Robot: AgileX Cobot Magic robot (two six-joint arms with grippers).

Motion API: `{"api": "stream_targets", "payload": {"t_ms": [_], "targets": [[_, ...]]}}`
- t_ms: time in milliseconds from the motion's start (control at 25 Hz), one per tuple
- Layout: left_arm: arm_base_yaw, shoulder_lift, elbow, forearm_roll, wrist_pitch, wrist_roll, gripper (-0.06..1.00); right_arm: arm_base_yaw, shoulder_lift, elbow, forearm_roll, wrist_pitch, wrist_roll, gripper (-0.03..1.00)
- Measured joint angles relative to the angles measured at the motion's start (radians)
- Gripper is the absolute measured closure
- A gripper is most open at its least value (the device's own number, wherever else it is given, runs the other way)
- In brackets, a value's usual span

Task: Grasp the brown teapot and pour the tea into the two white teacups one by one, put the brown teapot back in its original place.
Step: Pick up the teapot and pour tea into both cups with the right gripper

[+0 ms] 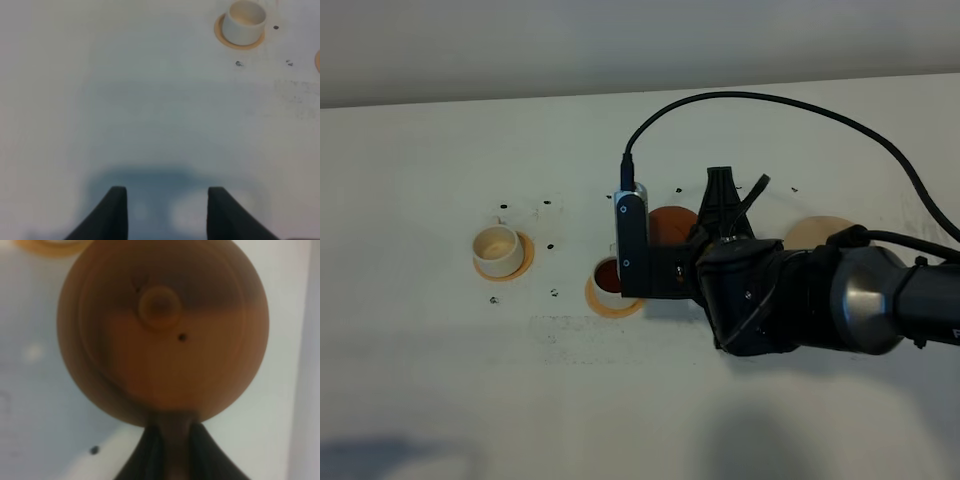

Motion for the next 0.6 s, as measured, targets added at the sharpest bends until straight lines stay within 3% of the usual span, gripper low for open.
{"api": "stream_targets", "payload": {"t_ms": [200, 600], "targets": [[0.000, 0.000, 0.000, 0.000, 0.000, -0.006, 0.57, -0.021, 0.000, -0.054, 0.157, 0.005, -0.002, 0.85], [0.000, 0.000, 0.000, 0.000, 0.000, -0.006, 0.57, -0.093, 0.000, -0.181, 0.600, 0.062, -0.068, 0.85]]}}
